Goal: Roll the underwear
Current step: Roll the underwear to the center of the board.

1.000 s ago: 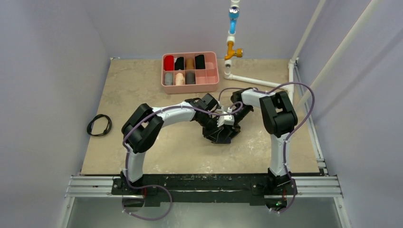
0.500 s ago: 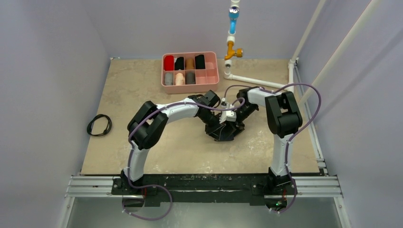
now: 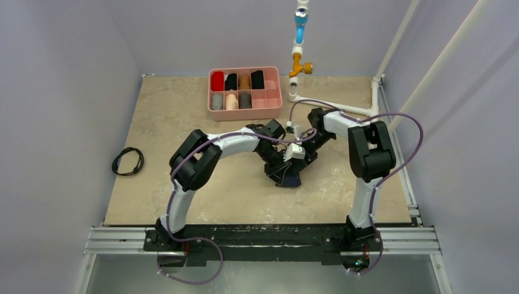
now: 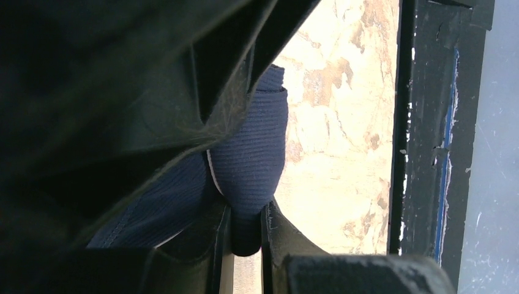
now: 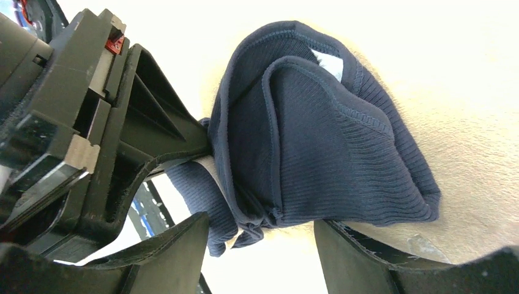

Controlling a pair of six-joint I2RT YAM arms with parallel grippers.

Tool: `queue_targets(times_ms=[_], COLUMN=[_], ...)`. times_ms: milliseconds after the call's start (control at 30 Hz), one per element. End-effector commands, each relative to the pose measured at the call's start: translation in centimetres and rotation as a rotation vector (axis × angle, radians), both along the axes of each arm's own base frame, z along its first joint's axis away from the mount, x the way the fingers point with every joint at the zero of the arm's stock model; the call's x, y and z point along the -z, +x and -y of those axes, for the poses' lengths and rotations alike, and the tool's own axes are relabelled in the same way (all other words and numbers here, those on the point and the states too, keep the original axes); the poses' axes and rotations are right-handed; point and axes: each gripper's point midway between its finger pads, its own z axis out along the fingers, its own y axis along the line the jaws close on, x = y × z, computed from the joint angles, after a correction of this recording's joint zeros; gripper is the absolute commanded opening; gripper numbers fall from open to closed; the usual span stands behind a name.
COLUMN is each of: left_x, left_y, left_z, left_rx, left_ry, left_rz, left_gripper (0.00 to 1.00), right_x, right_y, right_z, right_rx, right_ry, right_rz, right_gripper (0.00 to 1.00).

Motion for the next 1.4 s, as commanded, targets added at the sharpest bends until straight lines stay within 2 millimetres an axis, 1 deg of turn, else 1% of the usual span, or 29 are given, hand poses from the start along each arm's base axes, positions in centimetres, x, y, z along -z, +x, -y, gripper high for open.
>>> queue_targets(times_ms=[0, 200, 333, 433, 567, 700, 867, 1033, 1133, 1267, 1367], left_x=[5.3, 5.6, 5.6, 5.5, 5.5, 5.2, 5.0, 5.1, 5.2, 5.5, 5.6], left_y=[-2.2, -2.1, -1.4, -0.9, -0.8, -1.0, -1.5, -1.1, -0.9, -0.6, -0.5], left_z=[-4.8, -4.8, -4.9, -5.1, -5.3, -5.3, -5.6, -5.8, -5.8, -5.7, -5.5], left_rx=[-0.053, -0.065, -0.101, -0.125, -0.128, -0.131, -0.139, -0.146, -0.145, -0.142, -0.136], left_ry=[0.291, 0.308, 0.309, 0.312, 0.31, 0.301, 0.301, 0.303, 0.313, 0.326, 0.333], left_rz=[-0.101, -0.129, -0.159, -0.184, -0.183, -0.182, -0.191, -0.132, -0.08, -0.043, -0.019], left_gripper=[0.0, 0.0, 0.0, 0.0, 0.0, 0.0, 0.0, 0.0, 0.0, 0.0, 0.0], right_x=[-0.9, -0.6, -0.6, -0.5, 0.1, 0.5, 1.3, 2.4, 2.4, 2.6, 2.8], right_y=[3.1, 3.0, 3.3, 3.0, 3.3, 3.8, 4.0, 5.4, 6.1, 6.8, 6.7], right_z=[0.7, 3.0, 5.3, 7.0, 9.0, 10.0, 10.4, 11.1, 10.9, 9.8, 8.7], right_rx=[-0.053, -0.031, -0.026, -0.054, -0.06, -0.045, -0.04, 0.016, 0.094, 0.184, 0.18], right_ry=[0.039, 0.03, -0.004, -0.033, -0.091, -0.11, -0.123, -0.188, -0.206, -0.202, -0.229], right_rz=[0.219, 0.216, 0.234, 0.23, 0.236, 0.224, 0.216, 0.208, 0.168, 0.129, 0.139], right_gripper=[0.66, 0.66, 0.66, 0.66, 0.66, 0.66, 0.66, 0.65, 0.64, 0.64, 0.64])
